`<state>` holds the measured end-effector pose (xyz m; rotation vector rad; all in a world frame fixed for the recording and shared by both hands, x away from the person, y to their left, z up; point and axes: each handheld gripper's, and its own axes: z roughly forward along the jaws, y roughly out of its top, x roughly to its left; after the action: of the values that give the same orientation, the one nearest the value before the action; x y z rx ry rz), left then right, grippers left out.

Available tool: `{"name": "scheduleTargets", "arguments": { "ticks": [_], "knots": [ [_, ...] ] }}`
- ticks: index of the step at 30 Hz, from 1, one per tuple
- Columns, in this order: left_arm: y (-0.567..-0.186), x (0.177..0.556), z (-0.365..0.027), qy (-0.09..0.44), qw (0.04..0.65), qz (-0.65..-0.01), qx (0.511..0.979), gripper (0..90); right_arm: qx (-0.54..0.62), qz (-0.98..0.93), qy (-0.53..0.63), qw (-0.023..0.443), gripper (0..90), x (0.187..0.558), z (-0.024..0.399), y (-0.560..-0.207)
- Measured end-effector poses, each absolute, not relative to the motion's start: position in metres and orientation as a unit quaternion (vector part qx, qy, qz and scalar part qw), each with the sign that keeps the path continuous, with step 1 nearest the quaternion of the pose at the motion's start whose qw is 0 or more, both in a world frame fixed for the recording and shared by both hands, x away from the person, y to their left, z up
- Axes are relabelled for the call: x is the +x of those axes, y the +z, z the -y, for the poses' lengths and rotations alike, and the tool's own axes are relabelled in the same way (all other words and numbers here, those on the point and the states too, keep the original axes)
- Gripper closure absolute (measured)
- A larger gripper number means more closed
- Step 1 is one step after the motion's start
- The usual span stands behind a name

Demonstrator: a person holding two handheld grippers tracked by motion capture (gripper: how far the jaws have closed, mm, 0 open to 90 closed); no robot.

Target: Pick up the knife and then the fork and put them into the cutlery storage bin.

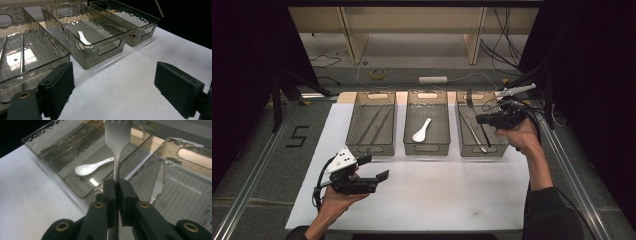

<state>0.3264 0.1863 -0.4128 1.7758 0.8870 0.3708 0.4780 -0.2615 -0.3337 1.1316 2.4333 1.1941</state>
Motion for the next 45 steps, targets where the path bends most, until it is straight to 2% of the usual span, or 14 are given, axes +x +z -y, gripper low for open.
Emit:
{"name": "scheduleTargets", "arguments": {
  "ticks": [8,21,45],
  "knots": [
    [-0.413,0.326,-0.186,0.156,0.531,-0.370,0.746,15.6,0.425,-0.803,0.396,0.133,85.5,0.504,0.263,-0.334],
    [-0.412,0.326,-0.186,0.156,0.534,-0.369,0.744,15.6,0.464,-0.787,0.372,0.163,85.5,0.526,0.266,-0.351],
    [-0.412,0.325,-0.187,0.158,0.536,-0.369,0.743,15.6,0.473,-0.799,0.335,0.160,85.5,0.534,0.257,-0.383]
  ]
}}
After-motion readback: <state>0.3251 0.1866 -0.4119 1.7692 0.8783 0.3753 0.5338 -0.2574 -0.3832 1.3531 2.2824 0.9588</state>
